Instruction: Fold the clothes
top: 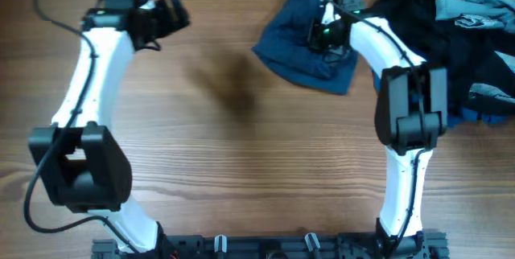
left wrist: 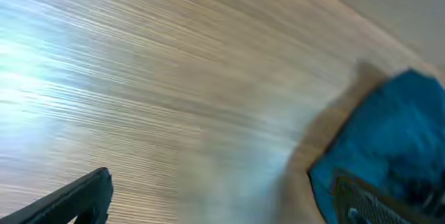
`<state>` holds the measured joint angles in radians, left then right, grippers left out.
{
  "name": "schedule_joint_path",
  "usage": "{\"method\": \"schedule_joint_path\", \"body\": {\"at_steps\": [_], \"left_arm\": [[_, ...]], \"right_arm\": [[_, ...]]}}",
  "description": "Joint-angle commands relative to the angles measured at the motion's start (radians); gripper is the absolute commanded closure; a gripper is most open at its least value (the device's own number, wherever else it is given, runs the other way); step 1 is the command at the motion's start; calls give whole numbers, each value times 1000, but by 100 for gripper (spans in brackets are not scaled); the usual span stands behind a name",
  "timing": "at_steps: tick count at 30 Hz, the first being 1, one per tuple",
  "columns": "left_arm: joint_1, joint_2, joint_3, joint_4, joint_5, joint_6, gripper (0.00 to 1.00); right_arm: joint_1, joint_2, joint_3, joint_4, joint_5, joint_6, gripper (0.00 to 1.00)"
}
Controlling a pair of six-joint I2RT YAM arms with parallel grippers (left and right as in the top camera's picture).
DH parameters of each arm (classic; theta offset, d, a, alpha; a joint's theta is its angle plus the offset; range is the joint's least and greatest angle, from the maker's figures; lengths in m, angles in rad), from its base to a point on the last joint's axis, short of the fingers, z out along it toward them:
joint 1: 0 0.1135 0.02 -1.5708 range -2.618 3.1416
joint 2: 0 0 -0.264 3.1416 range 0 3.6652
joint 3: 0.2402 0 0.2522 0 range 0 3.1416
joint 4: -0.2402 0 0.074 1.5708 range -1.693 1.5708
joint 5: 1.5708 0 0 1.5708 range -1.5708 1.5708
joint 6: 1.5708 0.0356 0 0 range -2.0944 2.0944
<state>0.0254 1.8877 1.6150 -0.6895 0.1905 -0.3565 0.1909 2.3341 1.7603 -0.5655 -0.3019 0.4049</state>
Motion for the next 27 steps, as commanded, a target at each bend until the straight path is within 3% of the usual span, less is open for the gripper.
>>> {"method": "schedule_joint_path", "body": {"at_steps": [1,8,12,15,20,21,27], "left_arm": [[89,7,1,0,-4,5,0],[188,7,1,-32,26,51,0],[195,7,1,-83,122,118,0],[193,7,1,-138,217,136,1],[167,7,-13,-203,299,196,6],[159,7,-26,-203,300,196,8],[25,90,-149,-136,300,255,5]], "right_arm": [[116,98,-8,-11,-26,-45,96],[267,105,0,-82,-156,-304,96],[295,70,60,-153,-205,-323,95],[264,-21,148,-210,-249,-238,50],[192,-185,258,-306,-236,-165,5],[169,-232,260,-307,-234,-158,1],[22,-409,260,-343,-177,-150,1]]}}
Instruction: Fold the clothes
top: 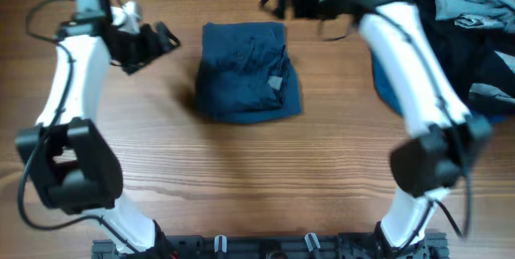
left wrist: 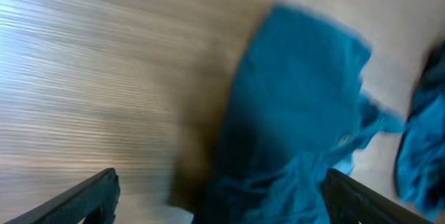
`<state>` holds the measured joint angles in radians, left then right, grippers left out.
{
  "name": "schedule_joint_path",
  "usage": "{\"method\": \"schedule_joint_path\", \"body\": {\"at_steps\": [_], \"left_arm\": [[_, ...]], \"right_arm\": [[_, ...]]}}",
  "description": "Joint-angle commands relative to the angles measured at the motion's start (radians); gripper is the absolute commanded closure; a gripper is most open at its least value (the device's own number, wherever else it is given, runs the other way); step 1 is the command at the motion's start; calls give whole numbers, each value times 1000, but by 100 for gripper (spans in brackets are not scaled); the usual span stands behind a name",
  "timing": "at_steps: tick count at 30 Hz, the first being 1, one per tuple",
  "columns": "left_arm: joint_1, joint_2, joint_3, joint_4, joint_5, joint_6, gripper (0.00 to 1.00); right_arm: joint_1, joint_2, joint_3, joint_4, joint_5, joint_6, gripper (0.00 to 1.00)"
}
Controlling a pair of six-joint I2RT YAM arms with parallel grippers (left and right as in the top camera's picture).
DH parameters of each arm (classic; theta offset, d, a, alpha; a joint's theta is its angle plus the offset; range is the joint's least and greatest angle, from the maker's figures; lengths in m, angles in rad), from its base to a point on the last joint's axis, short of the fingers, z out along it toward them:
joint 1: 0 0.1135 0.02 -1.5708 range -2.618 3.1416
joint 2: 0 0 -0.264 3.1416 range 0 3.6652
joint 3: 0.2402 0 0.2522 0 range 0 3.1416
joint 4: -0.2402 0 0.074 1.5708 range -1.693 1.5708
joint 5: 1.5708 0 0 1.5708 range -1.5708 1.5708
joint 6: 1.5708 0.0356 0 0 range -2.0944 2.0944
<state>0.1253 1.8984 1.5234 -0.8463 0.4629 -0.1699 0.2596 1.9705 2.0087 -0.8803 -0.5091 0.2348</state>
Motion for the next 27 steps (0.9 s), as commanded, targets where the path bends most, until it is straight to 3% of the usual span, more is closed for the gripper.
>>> {"method": "schedule_joint_path", "body": {"at_steps": [1,6,13,16,21,27], "left_arm": [[-98,115,-64,37,29,88,4],[-157,238,-65,133,71,88,2],[-169,287,-65,234,227,87,2],[-201,295,-65,276,273,87,20],[-252,295,-65,338,273,55,96],[-166,295,-65,492,241,-229,96]], "right_arm": [[-65,-51,11,-51,30,19,0],[-102,-52,10,-170,42,-30,0],[-102,-52,10,-177,42,-34,0],[-102,-52,10,-176,46,-34,0],[-102,-52,10,-177,46,-34,0],[-102,-52,10,-188,51,-35,0]]}}
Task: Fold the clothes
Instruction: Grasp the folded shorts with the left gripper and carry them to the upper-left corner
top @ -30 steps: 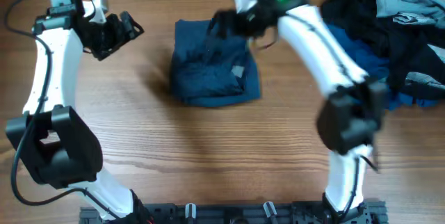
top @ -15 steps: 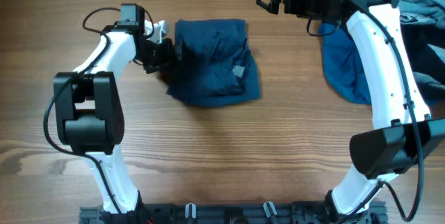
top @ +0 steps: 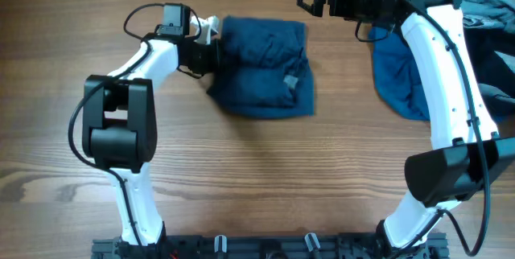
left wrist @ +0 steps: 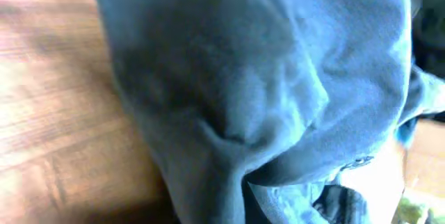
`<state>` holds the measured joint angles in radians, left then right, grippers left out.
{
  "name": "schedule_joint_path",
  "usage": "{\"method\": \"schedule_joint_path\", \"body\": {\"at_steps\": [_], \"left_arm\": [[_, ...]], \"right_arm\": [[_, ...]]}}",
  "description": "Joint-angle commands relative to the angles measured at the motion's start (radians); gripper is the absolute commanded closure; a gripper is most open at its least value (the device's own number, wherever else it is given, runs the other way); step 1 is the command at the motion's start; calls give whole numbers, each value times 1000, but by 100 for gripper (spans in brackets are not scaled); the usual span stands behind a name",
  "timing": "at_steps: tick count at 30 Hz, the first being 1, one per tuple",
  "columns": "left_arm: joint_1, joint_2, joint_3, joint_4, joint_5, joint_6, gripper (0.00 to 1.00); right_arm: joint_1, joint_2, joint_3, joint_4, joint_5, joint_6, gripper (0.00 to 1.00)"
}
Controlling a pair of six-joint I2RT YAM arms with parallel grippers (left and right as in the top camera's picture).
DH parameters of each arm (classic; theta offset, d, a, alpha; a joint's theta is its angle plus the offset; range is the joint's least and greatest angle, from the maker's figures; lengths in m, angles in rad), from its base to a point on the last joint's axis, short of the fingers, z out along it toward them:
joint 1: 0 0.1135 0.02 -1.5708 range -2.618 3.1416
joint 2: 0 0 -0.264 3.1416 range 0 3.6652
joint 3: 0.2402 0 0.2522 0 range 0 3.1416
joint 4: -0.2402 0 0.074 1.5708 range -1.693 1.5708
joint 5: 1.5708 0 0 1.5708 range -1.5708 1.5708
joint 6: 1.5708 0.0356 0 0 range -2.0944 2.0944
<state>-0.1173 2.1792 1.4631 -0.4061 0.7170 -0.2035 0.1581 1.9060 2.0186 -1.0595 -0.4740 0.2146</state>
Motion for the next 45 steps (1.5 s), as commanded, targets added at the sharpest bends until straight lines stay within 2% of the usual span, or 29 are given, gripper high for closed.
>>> {"method": "schedule_joint_path", "body": {"at_steps": [1,6,12,16,19,21,27,31,34,41,45], "left_arm": [[111,14,-5,59,-28,-236,96],[322,14,-5,50,-100,-344,96],[658,14,-5,10,-196,-486,96],[822,14,-6,-35,-299,-493,96],[879,14,-6,-26,-306,-494,96],[896,14,-6,-17,-330,-531,96],[877,15,-6,55,-426,-774,96],[842,15,-6,104,-521,-1027,96],[819,15,-6,166,-567,-1131,96],[776,15,-6,212,-570,-1128,96],[739,15,-6,224,-554,-1000,96]], "right_arm": [[-1,13,0,-17,31,-18,1],[-1,16,-4,-46,79,-31,0],[-1,16,-7,-23,79,-31,0],[-1,18,-10,1,79,-30,0],[-1,18,-10,6,79,-31,0],[-1,18,-10,8,79,-31,0],[0,18,-11,-5,61,-29,0],[0,18,-11,-20,55,-28,0],[0,18,-11,-32,55,-29,0],[0,18,-11,-26,55,-28,1],[0,18,-11,-26,55,-28,0]]}}
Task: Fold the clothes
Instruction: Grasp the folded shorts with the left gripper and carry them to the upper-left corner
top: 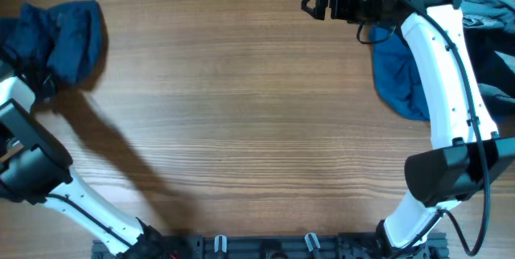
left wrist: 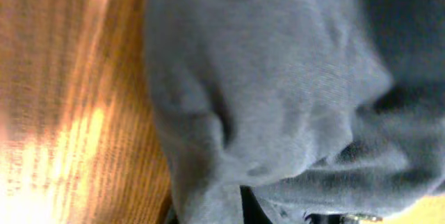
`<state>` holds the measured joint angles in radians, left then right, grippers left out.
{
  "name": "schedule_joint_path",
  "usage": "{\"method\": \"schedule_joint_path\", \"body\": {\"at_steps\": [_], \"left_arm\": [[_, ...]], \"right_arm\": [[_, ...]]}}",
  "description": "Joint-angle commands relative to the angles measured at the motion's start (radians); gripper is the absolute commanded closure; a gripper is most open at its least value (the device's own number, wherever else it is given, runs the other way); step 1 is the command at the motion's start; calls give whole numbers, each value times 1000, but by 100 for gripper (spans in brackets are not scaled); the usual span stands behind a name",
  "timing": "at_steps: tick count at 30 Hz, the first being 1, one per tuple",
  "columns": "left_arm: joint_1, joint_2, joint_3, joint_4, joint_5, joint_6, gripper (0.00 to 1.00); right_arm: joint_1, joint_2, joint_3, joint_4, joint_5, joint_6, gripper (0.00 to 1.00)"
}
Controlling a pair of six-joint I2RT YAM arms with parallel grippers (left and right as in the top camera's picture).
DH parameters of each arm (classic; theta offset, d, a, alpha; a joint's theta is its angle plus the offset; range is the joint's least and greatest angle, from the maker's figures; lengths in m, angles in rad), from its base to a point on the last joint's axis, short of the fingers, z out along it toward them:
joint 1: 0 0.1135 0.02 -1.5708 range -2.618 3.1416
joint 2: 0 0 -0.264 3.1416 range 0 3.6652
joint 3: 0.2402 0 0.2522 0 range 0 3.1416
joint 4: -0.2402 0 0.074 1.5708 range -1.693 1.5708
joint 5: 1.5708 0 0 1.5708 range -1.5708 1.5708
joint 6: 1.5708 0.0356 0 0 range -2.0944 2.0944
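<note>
A folded dark blue garment (top: 66, 34) lies bunched at the table's far left top corner. My left gripper (top: 47, 76) sits at its lower left edge, shut on the cloth; the arm comes in from the left border. In the left wrist view the blue garment (left wrist: 278, 92) fills the picture and hides the fingers. My right gripper (top: 315, 3) hangs open above the top middle of the table, holding nothing. A second blue garment (top: 396, 74) lies flat under the right arm.
A pile of dark and grey clothes (top: 483, 26) covers the top right corner. The wooden table (top: 241, 146) stretches between the two arms. The arm bases stand along the front edge.
The folded blue garment was at the top middle with my left gripper at its left edge. Garment and gripper are now both at the far left top corner. The right arm has not moved.
My right gripper was on the blue garment beside the pile, the left gripper open at upper left. Then the garment lay at top centre with the right gripper off it. Then my left gripper was at its left edge, and now it holds it far left.
</note>
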<state>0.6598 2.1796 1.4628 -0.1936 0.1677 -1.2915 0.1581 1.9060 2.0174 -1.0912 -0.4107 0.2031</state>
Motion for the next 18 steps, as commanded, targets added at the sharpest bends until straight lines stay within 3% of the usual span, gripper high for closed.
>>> {"method": "schedule_joint_path", "body": {"at_steps": [1,11,16,17,18], "left_arm": [[-54,14,-6,11,-5,118,96],[-167,14,-6,10,-19,377,96],[-164,14,-6,19,-58,375,96],[-164,14,-6,26,-58,375,92],[-164,14,-6,31,-58,375,78]], "right_arm": [[0,18,-10,6,-8,-17,0],[0,18,-10,35,-6,-20,1],[0,18,-10,37,-4,-20,0],[0,18,-10,37,-4,-20,0],[0,18,-10,37,-4,-20,0]]}}
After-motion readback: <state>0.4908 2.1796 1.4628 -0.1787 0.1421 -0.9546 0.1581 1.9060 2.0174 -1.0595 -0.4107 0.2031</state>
